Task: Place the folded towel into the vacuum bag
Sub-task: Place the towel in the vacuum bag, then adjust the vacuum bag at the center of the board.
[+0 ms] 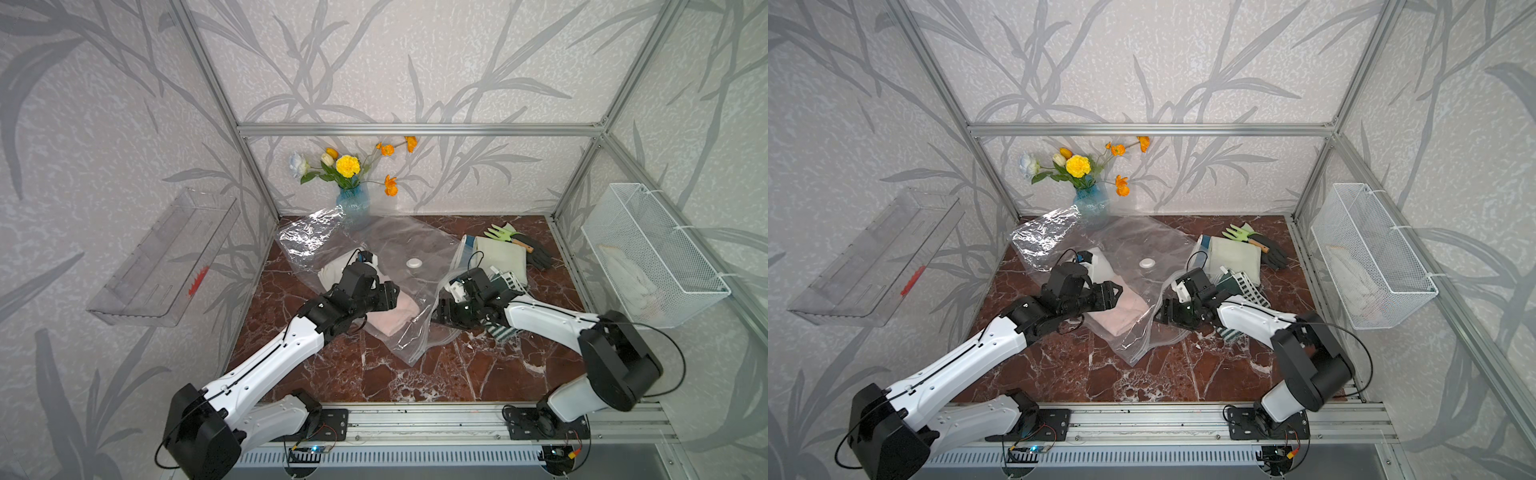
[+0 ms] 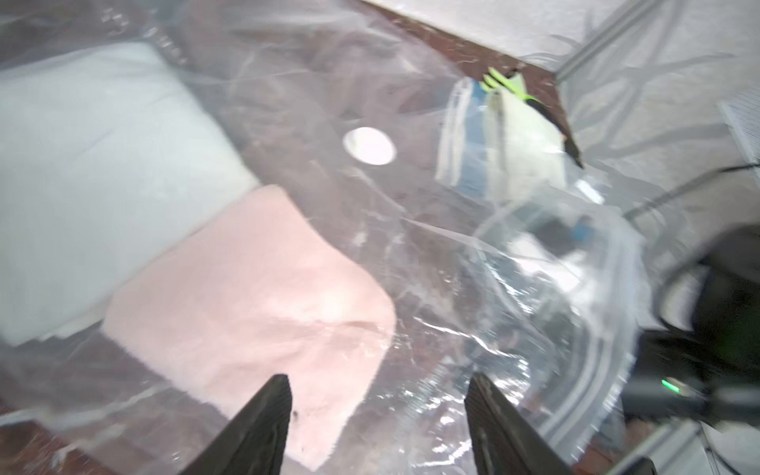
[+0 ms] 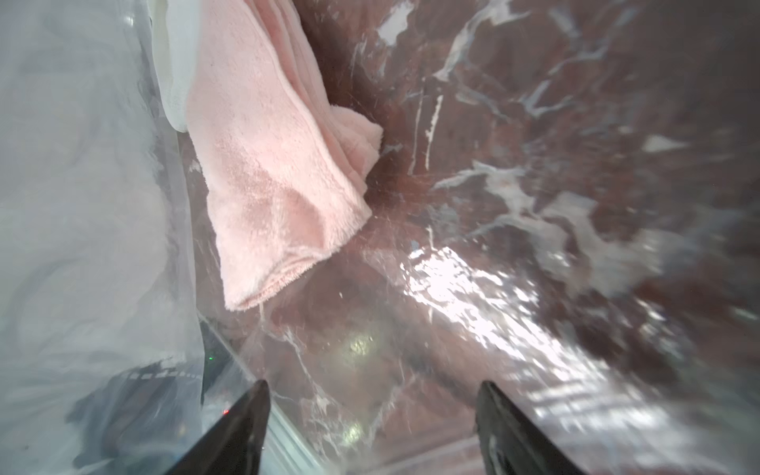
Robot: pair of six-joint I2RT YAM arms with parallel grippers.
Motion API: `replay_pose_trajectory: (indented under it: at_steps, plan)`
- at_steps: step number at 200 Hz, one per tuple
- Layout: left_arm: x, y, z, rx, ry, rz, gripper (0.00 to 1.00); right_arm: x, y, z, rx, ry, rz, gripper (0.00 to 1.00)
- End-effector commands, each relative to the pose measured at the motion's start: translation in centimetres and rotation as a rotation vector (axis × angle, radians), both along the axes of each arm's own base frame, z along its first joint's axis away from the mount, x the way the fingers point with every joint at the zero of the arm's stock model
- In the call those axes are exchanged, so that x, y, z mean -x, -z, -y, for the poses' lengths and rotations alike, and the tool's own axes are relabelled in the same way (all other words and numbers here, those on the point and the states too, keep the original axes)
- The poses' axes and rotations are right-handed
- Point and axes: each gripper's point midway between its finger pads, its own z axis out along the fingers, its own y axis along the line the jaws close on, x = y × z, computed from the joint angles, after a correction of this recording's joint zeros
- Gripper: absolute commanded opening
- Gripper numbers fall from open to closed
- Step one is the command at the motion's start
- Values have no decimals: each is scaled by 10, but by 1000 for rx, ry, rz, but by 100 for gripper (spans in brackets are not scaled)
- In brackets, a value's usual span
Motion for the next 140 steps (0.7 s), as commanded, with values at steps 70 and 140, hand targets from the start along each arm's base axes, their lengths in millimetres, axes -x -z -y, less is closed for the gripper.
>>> replay_pose_trajectory:
  at_steps: [70,140]
  plan:
    - [20,84,-99,-154,-437,-257,71,-44,-89,-28,288,-192,320,34]
    - [17,115,-133,-65,-586,-293,77,-99,-5,-175,146,-324,212,29]
